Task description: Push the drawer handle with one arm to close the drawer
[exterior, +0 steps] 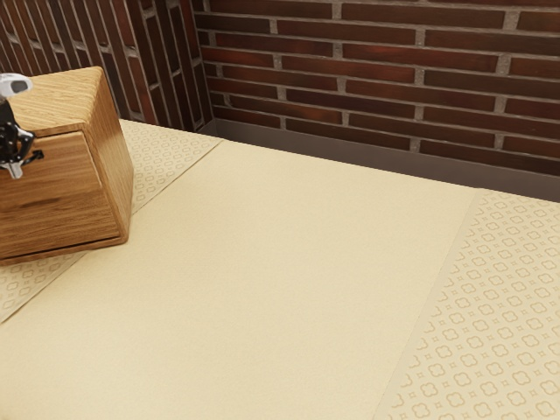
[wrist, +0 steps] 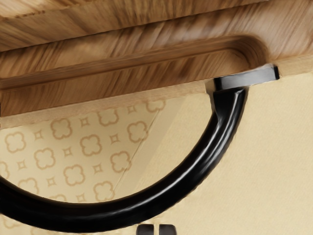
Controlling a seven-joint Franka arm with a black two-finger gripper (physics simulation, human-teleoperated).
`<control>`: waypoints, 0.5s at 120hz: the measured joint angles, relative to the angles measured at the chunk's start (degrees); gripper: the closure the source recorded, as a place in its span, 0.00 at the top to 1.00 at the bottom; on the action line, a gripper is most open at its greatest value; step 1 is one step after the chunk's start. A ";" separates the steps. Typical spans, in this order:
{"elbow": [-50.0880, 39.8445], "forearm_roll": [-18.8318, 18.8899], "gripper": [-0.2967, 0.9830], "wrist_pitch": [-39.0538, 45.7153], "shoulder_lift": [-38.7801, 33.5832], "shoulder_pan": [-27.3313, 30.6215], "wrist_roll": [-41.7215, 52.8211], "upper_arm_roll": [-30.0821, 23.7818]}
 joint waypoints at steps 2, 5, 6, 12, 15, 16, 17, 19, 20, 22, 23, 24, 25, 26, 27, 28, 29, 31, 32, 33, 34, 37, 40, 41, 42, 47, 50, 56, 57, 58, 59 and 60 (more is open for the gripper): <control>0.32 0.00 0.15 0.16 0.17 0.00 0.04 0.00; 0.90 0.01 0.15 0.40 0.34 0.00 0.11 0.00; 1.05 0.01 0.15 0.47 0.38 0.00 0.13 0.00; 1.75 0.02 0.15 0.99 0.71 0.00 0.26 0.00; 2.00 0.02 0.15 1.27 0.90 0.00 0.32 0.00; 2.05 0.01 0.15 1.35 0.95 -0.01 0.34 0.00; 2.09 0.00 0.15 1.43 0.99 -0.01 0.37 0.01; 2.09 -0.01 0.16 1.57 1.03 0.02 0.41 0.03; 2.08 -0.01 0.16 1.63 1.05 0.03 0.43 0.04; 2.03 -0.02 0.16 1.75 1.06 0.07 0.46 0.05; 2.00 -0.02 0.15 1.81 1.05 0.08 0.48 0.06; 1.97 -0.02 0.15 1.86 1.05 0.10 0.50 0.07; 1.95 -0.03 0.15 1.91 1.03 0.11 0.52 0.08; 1.91 -0.03 0.15 1.96 1.01 0.12 0.53 0.08; 1.81 -0.04 0.15 2.01 0.95 0.13 0.55 0.08; 1.73 -0.05 0.15 2.05 0.90 0.13 0.57 0.08; 1.58 -0.08 0.16 2.09 0.72 0.13 0.58 0.07; 1.17 -0.16 0.16 2.14 0.22 0.13 0.62 0.04; 0.92 -0.17 0.16 2.16 -0.08 0.15 0.64 0.03; 0.38 -0.17 0.16 2.17 -0.66 0.15 0.65 0.03; -0.27 -0.17 0.16 2.18 -1.37 0.16 0.66 0.02; -4.10 -0.16 0.16 1.89 -5.93 0.14 0.70 0.01; -7.73 -0.16 0.16 1.31 -10.96 0.17 0.74 -0.06; -8.79 -0.15 0.16 1.00 -12.68 0.17 0.75 -0.11; -9.70 -0.15 0.16 0.52 -14.43 0.25 0.76 -0.27; -12.42 -0.04 0.24 -3.30 -22.28 2.43 1.30 -2.92; -13.29 -0.04 0.28 -5.72 -26.07 3.02 2.21 -4.76; -13.72 -0.74 0.37 -10.35 -30.99 0.39 5.07 -8.43; -13.59 -0.89 0.38 -11.05 -31.39 0.01 5.60 -8.97; -13.35 -1.07 0.40 -11.73 -31.69 -0.37 6.18 -9.62; -13.11 -1.27 0.41 -12.38 -31.91 -0.82 6.79 -10.26; -12.91 -1.46 0.43 -12.99 -32.11 -1.30 7.38 -10.82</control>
